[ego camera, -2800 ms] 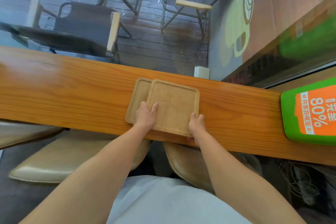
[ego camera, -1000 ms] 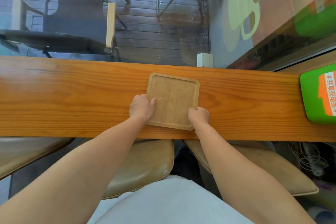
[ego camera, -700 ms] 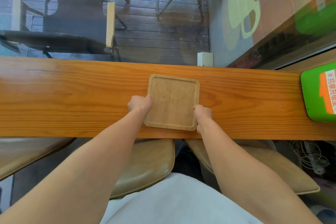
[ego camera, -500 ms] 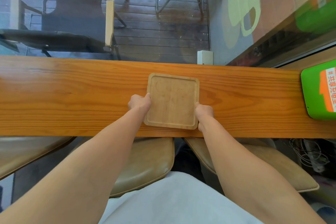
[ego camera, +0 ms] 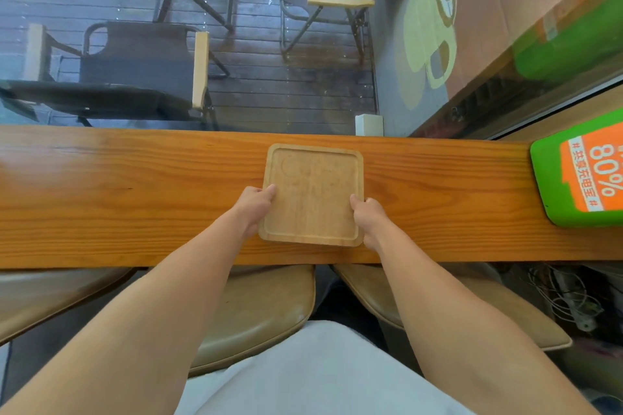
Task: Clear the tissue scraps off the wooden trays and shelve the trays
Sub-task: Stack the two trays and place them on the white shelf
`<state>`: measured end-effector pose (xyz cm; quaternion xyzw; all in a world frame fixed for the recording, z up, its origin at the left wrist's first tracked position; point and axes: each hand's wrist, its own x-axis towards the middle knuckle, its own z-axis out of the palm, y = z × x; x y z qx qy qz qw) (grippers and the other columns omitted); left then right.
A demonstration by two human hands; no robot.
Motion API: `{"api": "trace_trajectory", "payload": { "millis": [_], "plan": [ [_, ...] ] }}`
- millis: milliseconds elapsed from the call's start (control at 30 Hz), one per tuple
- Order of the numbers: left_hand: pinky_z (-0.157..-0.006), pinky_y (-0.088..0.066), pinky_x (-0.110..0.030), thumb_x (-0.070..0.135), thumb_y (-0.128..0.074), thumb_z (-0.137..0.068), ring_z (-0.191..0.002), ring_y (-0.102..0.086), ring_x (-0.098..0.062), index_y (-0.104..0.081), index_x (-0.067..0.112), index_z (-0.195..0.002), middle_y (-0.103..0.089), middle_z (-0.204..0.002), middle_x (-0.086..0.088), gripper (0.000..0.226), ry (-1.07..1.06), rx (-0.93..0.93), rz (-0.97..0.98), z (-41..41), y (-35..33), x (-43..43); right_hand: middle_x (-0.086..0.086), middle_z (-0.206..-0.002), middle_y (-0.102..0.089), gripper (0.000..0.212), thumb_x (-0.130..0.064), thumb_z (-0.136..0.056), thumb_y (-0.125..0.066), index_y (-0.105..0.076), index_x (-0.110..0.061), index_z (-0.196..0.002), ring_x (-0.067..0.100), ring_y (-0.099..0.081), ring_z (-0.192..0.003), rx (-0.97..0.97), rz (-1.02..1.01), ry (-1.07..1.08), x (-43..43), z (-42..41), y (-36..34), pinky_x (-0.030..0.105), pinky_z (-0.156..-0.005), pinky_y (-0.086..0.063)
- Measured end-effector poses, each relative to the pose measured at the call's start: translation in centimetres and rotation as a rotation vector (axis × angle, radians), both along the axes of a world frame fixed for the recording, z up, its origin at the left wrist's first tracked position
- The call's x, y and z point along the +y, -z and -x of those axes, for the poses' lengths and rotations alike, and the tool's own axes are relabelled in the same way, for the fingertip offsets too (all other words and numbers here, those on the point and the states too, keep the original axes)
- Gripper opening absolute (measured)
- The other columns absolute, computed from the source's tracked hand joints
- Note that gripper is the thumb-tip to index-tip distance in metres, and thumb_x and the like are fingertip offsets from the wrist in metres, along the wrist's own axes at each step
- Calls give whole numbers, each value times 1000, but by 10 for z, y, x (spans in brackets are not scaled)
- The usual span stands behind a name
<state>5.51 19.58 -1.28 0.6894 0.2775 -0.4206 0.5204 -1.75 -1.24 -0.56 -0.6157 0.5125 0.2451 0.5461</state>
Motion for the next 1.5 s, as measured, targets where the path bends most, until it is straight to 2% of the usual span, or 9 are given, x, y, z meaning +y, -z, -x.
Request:
{"api": "trace_trajectory", "payload": {
  "millis": [167,300,400,567,667,900,1100,1233,1500],
  "plan": [
    [-82,-54,-43,36,-45,-102,-103,-63,-26,-53,1,-126,-64,-117,-11,43,72,-163,31,-18,-35,-21,12,-143,-47,52,-37,-101,-40,-35,-7,-144,32,-46,-128,-124,-2,57,-17,-11,-37,52,-107,-37],
    [-74,-52,-40,40,-41,-102,-93,-62,-23,-54,8,-117,-64,-113,-10,37,192,-283,28,-29,-64,-50,13,-149,-38,56,-37,-102,-35,-27,-4,-147,34,-39,-134,-183,44,134,-33,-6,-73,52,-110,-34],
    [-85,-51,-47,44,-40,-101,-101,-59,-28,-46,6,-129,-59,-118,-11,48,293,-359,5,-31,-89,-76,14,-149,-39,56,-38,-103,-32,-29,-3,-146,34,-39,-134,-228,86,188,-50,7,-95,52,-110,-34],
    [-79,-46,-45,46,-37,-101,-101,-55,-31,-41,4,-134,-55,-118,-14,54,390,-494,7,-10,-129,-126,16,-148,-40,58,-41,-103,-30,-33,0,-144,35,-39,-133,-309,216,236,-85,43,-130,48,-110,-33],
    [-87,-46,-46,47,-35,-102,-106,-54,-31,-35,3,-139,-53,-123,-15,58,431,-542,22,19,-149,-158,16,-145,-44,55,-41,-102,-31,-37,-3,-143,35,-42,-130,-378,283,266,-108,78,-148,48,-109,-34],
    [-100,-44,-47,43,-34,-103,-116,-54,-36,-40,-2,-135,-54,-131,-20,55,559,-655,65,139,-187,-250,25,-132,-53,54,-38,-101,-36,-48,7,-129,39,-51,-120,-373,406,375,-185,216,-175,41,-100,-42],
    [-87,-42,-34,35,-35,-103,-106,-55,-29,-50,-2,-131,-58,-126,-19,49,777,-715,154,275,-190,-343,12,-133,-50,55,-41,-101,-32,-35,-5,-143,33,-49,-117,-391,348,600,-240,382,-189,47,-104,-39],
    [-92,-40,-36,40,-35,-102,-117,-53,-34,-48,-3,-133,-55,-130,-19,55,960,-686,196,373,-199,-416,12,-145,-41,58,-44,-101,-31,-28,-9,-147,33,-43,-126,-351,412,798,-270,501,-205,45,-102,-36],
    [-91,-37,-36,40,-34,-104,-122,-49,-32,-36,0,-142,-48,-138,-15,56,1224,-639,352,519,-223,-525,16,-138,-49,54,-43,-100,-33,-39,-6,-140,37,-49,-120,-305,564,1082,-323,656,-231,52,-103,-39]
  ]
}}
